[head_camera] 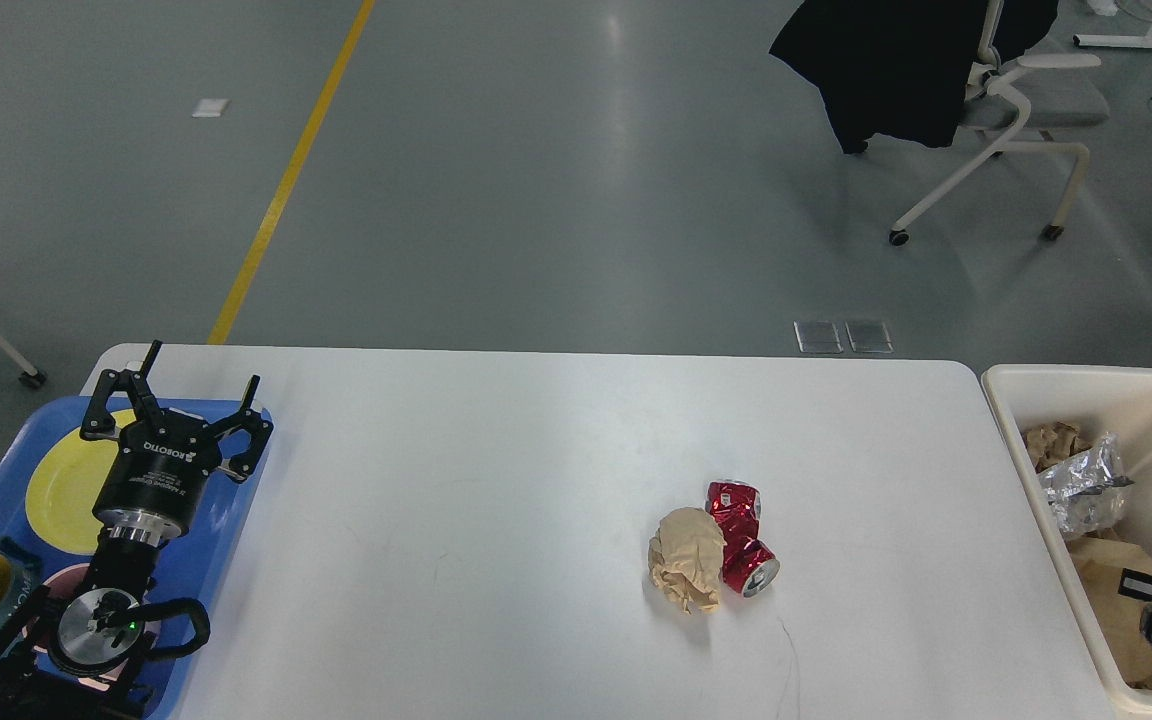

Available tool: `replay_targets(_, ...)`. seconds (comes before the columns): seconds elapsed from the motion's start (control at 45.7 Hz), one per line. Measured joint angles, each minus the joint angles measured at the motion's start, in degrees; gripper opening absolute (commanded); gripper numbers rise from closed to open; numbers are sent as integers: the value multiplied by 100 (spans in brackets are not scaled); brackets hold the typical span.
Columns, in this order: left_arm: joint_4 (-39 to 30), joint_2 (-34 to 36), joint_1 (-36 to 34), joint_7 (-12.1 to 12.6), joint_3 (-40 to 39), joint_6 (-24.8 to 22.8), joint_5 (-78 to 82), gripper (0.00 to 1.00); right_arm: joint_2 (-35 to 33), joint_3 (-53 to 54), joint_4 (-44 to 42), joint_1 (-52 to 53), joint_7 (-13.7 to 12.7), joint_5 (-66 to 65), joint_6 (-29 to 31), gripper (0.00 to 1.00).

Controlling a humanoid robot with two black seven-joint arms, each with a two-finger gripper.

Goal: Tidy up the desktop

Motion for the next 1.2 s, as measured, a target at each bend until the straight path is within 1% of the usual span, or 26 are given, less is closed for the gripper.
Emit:
replay_targets(0.328, 0, 0, 0, 0, 0, 0, 0, 96, 30, 58, -27, -155, -8, 2, -75, 0)
replay_targets(0.35, 0, 0, 0, 0, 0, 0, 0, 96, 32, 58, -27, -167, -8, 2, -76, 7)
replay_targets(0.372, 0, 0, 0, 0, 0, 0, 0, 96, 36, 57, -27, -179, -8, 2, -76, 29)
replay_targets(0.394, 0, 0, 0, 0, 0, 0, 0, 96, 44, 57, -27, -192, -8, 2, -78, 56)
replay_targets(0.416, 0, 0, 0, 0, 0, 0, 0, 96, 51, 56, -27, -201, -8, 2, -80, 80)
replay_targets(0.438, 0, 0, 0, 0, 0, 0, 0, 96, 58, 53, -26, -210, -8, 2, -87, 95)
replay_targets(0.46, 0, 0, 0, 0, 0, 0, 0, 96, 66, 48, -26, -221, -8, 2, -101, 99)
replay_targets(0.635, 1, 0, 0, 0, 0, 0, 0, 96, 203, 36, -24, -289, -1, 1, -543, 100)
replay_targets(0.723, 1, 0, 0, 0, 0, 0, 0, 96, 232, 41, -20, -327, -1, 1, -650, 100)
replay_targets(1.117, 1, 0, 0, 0, 0, 0, 0, 96, 148, 52, 75, -225, 20, 0, -720, 100)
replay_targets(1.204, 1, 0, 0, 0, 0, 0, 0, 96, -24, 50, 324, 24, 23, -3, -606, 100)
